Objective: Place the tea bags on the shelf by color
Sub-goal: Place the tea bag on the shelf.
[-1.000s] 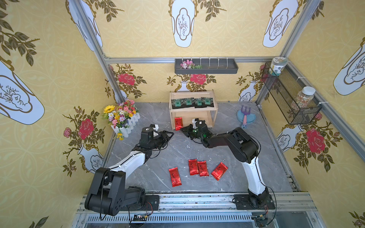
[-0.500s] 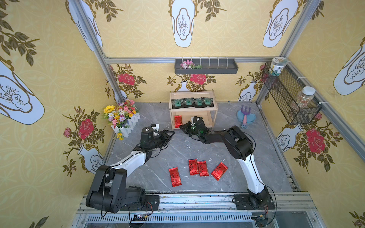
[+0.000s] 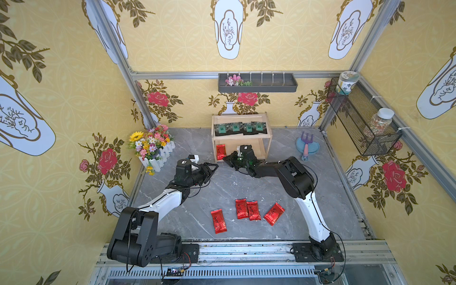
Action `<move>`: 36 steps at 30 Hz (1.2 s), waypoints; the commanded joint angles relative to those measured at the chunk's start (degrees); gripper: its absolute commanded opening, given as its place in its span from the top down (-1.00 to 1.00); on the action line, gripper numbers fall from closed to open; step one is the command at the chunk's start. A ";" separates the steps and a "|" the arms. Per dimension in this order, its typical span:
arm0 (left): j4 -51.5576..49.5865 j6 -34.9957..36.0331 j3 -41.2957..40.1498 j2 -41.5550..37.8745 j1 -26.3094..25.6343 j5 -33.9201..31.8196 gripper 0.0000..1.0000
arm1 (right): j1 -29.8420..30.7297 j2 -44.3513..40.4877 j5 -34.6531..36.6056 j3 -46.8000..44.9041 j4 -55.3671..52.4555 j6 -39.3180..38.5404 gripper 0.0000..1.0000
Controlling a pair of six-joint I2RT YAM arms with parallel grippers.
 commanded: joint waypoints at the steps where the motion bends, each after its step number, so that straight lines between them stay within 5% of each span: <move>1: 0.49 1.27 -0.40 0.13 0.13 0.65 -0.15 | -0.12 0.57 -1.09 0.78 0.34 0.11 0.89; 36: 0.24 1.68 -0.73 0.18 0.87 0.04 -0.15 | -0.97 -1.82 -2.67 -0.31 -1.21 -2.06 0.34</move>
